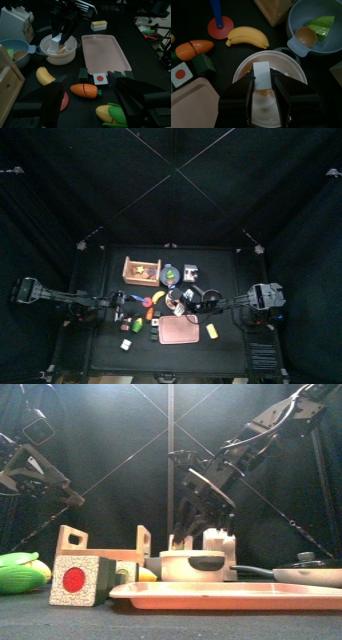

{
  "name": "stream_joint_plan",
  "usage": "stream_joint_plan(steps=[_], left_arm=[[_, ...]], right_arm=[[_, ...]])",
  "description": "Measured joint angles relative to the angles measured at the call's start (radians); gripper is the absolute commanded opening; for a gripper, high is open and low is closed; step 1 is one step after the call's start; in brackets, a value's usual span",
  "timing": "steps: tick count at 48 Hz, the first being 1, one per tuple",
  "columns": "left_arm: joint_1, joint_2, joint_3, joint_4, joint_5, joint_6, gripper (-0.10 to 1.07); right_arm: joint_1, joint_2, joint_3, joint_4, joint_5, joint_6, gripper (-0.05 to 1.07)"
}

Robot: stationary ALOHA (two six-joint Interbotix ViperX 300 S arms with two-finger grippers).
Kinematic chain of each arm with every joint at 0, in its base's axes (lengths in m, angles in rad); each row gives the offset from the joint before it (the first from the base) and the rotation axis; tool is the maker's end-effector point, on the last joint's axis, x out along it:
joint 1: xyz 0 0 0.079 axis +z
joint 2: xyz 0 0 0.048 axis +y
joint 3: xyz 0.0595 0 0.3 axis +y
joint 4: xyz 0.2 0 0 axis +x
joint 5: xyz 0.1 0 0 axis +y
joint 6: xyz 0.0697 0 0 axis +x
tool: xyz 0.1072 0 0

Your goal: Place sushi piece in pot

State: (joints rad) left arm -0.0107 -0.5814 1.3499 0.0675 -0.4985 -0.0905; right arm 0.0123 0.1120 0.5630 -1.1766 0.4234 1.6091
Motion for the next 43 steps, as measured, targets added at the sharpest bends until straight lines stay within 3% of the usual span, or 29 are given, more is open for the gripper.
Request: stream_joint_plan(steps=[11,43], left_arm=[[0.0,0.0,0.0,-0.002,0.0,0.0,0.98],[0.0,0.0,0.0,-0.002,0.0,0.0,0.98]], right_arm=[[-0.002,0.008,0.0,0.006,-0.002,0.0,0.72],[-0.002,0.008,-0.009,0.011,-0.002,0.0,0.81]])
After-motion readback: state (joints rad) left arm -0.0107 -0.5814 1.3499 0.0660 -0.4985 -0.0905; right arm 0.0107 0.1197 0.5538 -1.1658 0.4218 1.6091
